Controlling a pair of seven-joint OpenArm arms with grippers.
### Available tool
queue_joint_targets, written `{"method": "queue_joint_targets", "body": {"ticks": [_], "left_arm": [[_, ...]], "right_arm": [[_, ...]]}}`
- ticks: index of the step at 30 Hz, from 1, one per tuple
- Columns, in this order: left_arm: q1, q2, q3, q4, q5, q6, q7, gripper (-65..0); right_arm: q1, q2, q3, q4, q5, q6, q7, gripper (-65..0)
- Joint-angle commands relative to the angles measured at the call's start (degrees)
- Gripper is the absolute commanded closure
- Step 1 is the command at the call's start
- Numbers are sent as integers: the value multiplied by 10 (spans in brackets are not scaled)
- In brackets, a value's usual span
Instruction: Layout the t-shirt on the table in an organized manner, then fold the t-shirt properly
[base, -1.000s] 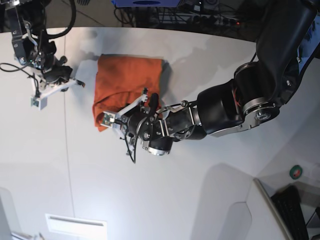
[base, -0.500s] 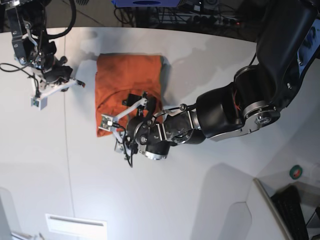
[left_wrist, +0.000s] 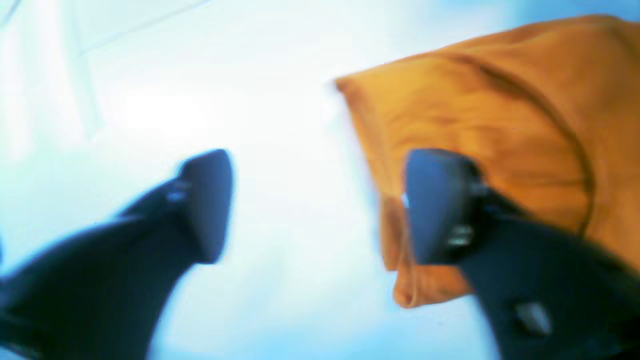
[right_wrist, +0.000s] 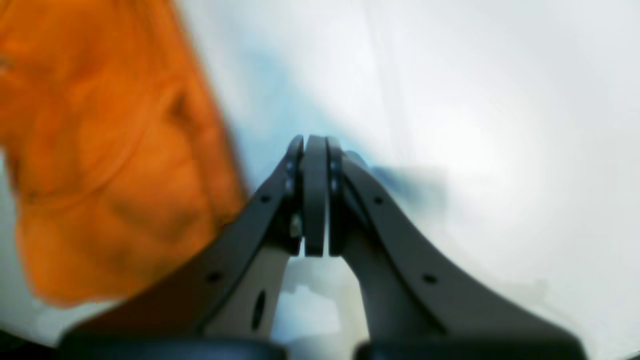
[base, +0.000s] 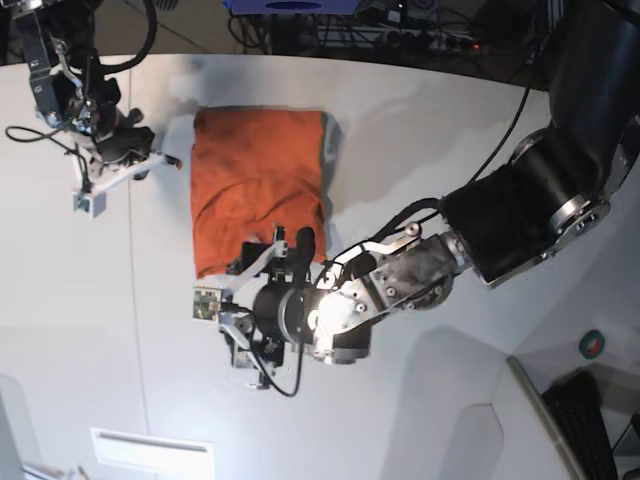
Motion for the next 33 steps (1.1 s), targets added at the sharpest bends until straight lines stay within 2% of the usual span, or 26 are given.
{"method": "queue_joint_targets", "body": {"ticks": [1,2,3,6,9,13,21,26,29,33], "left_arm": [[24,-10,-34,35,-5,-3,11,-214],[53,-17,-63,61,-4,-3,23,-79],[89,-23,-95,84,0,-2,35,0],[196,-35,-187,141,22,1,50,0],[296,-33,-259,167,78,1,46,0],[366,-30,-275,164,123,0,45,0],[432,-35,-275,156,130,0,45,0],[433,-42,-274,120,131,1,45,0],[429,-42,-275,96,130,1,43,0],[426,-46,-292,126,129,1,14,0]], "right_arm": [[4,6,-10,17,-1,3,10,0],[4,6,-20,20,-1,3,10,0],[4,6,-28,21,-1,3,10,0],[3,6,-56,21,-1,3,10,0],[3,6,-89,30,-2,3,10,0],[4,6,-117,42,-2,3,10,0],[3,3,-136,39,-2,3,11,0],[5,1,-149,3,-2,3,12,0],[3,-12,-147,-10,-2,3,12,0],[3,-13,-149,3,-2,3,12,0]]}}
